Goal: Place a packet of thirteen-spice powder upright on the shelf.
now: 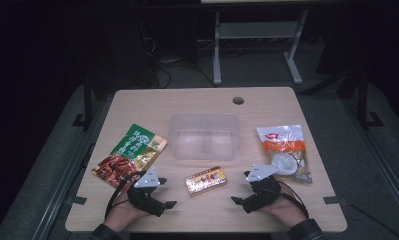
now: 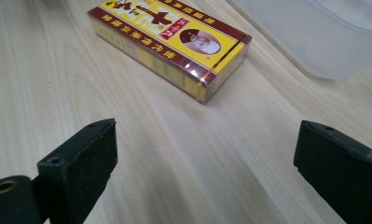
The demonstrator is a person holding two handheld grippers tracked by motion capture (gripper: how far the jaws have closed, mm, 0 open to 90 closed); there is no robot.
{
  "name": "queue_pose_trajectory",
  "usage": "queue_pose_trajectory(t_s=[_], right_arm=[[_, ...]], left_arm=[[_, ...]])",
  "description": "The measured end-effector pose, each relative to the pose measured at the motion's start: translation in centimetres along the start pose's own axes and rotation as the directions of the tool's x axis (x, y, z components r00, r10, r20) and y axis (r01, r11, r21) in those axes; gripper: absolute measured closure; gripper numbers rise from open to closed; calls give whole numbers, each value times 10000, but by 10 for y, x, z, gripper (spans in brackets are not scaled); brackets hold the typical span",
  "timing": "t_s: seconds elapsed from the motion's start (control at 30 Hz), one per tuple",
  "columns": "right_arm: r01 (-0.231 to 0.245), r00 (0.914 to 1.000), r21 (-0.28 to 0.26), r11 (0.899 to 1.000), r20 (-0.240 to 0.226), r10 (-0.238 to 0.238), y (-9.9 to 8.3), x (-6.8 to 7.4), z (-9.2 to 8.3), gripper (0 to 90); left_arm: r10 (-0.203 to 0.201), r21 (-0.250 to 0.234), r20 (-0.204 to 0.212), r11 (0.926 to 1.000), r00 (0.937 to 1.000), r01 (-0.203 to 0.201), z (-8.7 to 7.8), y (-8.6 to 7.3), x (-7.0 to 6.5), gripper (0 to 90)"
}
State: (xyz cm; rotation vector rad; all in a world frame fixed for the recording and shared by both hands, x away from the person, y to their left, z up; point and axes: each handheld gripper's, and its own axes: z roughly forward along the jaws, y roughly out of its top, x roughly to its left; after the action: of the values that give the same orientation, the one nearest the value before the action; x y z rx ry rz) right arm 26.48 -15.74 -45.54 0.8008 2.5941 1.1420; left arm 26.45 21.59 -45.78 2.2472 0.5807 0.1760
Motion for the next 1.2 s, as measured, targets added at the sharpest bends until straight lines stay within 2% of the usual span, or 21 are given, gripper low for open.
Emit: queue_pose_trajectory(t_s=[0.13,0.23,0.27,0.3,0.43,0.6,0.97,1.2], right_arm=[[6,10000,4,10000,-87,-5,-1,2,-2,58],[-23,9995,35,10000,-321,24,1,0,-5,110],[-143,9988,31,9999,-463,144,2,0,-6,116],[-131,9986,24,9999,-506,132,2,-1,-7,116],[-172,9983,73,9998,-560,176,2,-2,-9,124],[-144,9991,39,9999,-394,145,-1,-1,-8,112],[-266,9988,-29,9996,-421,264,-2,-2,-7,107],[-303,9987,-75,9995,-411,300,-3,-3,-8,108]], left_arm=[[-1,-120,58,9999,10000,1,-4,2,1,137],[-92,-147,123,9998,9999,94,-4,5,1,134],[90,-140,61,9999,9999,-89,-5,11,2,134],[101,-248,103,9996,9999,-99,-5,15,2,134],[163,-383,221,9991,9996,-154,-5,24,2,134],[285,-447,310,9986,9991,-271,-2,32,1,134],[578,-390,424,9977,9974,-562,13,48,1,132],[1013,-196,581,9948,9932,-1003,32,59,-2,130]])
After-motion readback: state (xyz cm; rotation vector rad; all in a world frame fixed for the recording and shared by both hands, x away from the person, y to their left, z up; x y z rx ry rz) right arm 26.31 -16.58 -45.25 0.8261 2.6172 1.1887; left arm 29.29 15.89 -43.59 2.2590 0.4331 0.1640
